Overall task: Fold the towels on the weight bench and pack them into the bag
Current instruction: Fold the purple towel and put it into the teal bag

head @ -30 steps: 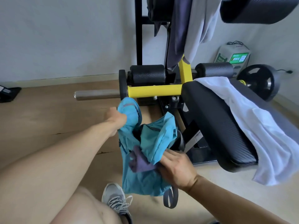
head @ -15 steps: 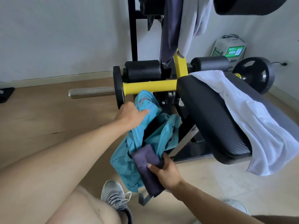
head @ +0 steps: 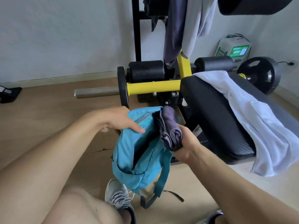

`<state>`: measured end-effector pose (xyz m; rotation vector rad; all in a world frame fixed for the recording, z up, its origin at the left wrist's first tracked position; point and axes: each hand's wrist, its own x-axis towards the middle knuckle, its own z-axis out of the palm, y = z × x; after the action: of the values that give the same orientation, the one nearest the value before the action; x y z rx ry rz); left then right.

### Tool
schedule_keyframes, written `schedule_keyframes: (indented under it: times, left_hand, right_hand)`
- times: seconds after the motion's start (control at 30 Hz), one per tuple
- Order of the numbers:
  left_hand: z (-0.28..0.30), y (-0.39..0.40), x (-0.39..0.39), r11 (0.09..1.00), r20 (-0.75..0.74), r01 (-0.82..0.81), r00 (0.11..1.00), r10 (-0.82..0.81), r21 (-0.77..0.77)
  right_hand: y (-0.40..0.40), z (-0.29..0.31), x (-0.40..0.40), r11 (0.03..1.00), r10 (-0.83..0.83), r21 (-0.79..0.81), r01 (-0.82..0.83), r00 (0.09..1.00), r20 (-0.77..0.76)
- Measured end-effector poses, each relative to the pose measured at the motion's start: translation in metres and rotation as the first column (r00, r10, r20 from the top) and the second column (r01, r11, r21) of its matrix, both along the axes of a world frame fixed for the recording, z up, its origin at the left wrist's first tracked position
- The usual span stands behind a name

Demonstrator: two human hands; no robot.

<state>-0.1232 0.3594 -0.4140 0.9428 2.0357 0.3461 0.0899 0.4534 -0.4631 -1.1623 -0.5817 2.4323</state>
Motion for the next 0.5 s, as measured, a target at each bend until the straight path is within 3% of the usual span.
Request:
schedule_keyframes:
  times: [0.13,0.2,0.27,0.33,0.4,0.5]
  left_hand:
    - [-0.005,-0.007,0.001,0.993,0.106,-0.108,0.988,0.113,-0.053]
    - [-0.001,-0.008,0.008,0.977,0.144,-0.215,0.967,0.212,0.001]
    - [0.005,-0.006,0.011,0.939,0.057,-0.328,0.944,0.324,0.104]
    - [0.008,-0.001,0.007,0.853,-0.068,-0.418,0.886,0.459,0.314]
    - [0.011,0.005,-0.004,0.706,-0.175,-0.416,0.78,0.601,0.573]
    - [0.024,0.007,-0.009,0.517,-0.164,-0.342,0.69,0.705,0.784]
  right_hand:
    - [0.005,-0.011,-0.01,0.99,0.138,0.004,-0.141,0.974,0.181]
    - [0.002,-0.007,-0.015,0.978,0.139,0.117,-0.17,0.962,0.235]
    - [0.0,0.007,-0.021,0.939,0.153,0.276,-0.206,0.968,0.201]
    - [-0.006,0.03,-0.027,0.859,0.282,0.42,-0.293,0.955,0.092]
    - [-0.006,0.051,-0.03,0.768,0.346,0.568,-0.296,0.938,0.021]
    - [-0.001,0.065,-0.027,0.689,0.295,0.702,-0.179,0.954,-0.047]
